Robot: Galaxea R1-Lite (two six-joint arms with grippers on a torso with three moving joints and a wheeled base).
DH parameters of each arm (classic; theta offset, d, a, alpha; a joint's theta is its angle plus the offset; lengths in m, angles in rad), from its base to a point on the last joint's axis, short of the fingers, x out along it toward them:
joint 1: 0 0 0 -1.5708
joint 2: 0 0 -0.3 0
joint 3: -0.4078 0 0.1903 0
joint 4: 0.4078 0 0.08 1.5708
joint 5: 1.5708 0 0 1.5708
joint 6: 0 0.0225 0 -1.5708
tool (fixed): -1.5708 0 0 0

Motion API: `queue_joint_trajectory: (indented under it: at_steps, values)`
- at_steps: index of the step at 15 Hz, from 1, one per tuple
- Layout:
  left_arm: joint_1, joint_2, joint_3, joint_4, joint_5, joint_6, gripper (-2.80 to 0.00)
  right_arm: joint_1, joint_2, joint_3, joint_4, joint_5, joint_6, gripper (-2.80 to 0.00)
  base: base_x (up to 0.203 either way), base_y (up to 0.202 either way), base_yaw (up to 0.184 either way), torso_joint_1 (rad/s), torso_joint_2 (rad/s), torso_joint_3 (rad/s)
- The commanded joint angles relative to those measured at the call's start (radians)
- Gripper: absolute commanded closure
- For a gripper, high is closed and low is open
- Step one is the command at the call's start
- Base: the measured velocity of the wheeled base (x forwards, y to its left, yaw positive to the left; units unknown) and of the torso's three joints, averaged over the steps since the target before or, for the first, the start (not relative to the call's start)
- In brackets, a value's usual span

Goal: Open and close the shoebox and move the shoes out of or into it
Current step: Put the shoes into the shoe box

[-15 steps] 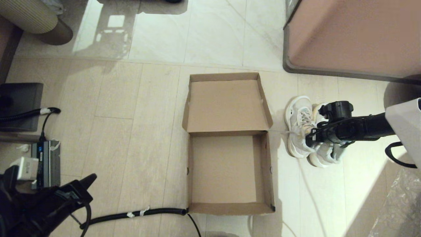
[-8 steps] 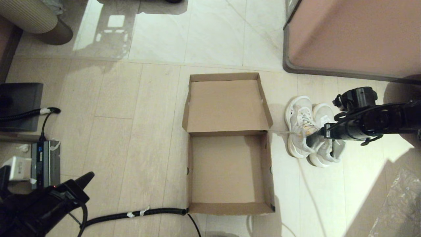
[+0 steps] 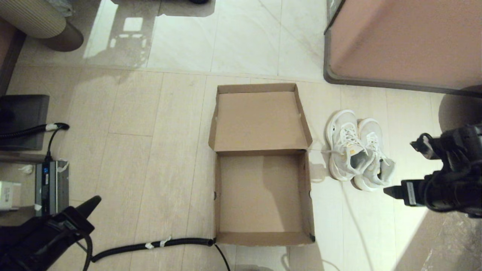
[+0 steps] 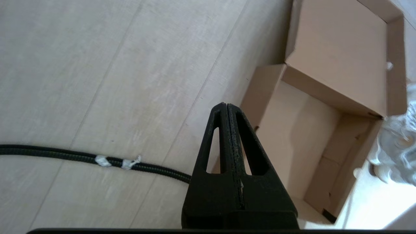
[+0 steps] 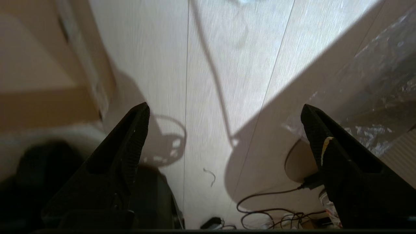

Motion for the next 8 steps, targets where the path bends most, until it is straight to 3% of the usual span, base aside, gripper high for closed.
queue_joint_trajectory:
  at_steps: [1,5,8]
  values:
    - [0.0,-0.004,0.0,-0.004,0.017,-0.003,0.0,0.049,-0.229,0.171,-0.004,-0.01,0.0,-2.8,0.0,0.0,0.0,0.0,0.0,0.0]
    - [-0.006,0.042,-0.01,0.003,0.004,-0.008,0.0,0.062,-0.258,0.203,-0.007,-0.016,0.007,-2.8,0.0,0.0,0.0,0.0,0.0,0.0]
    - [-0.056,0.128,-0.049,0.003,-0.103,-0.001,0.0,0.062,-0.253,0.192,-0.007,-0.015,0.005,-2.8,0.0,0.0,0.0,0.0,0.0,0.0]
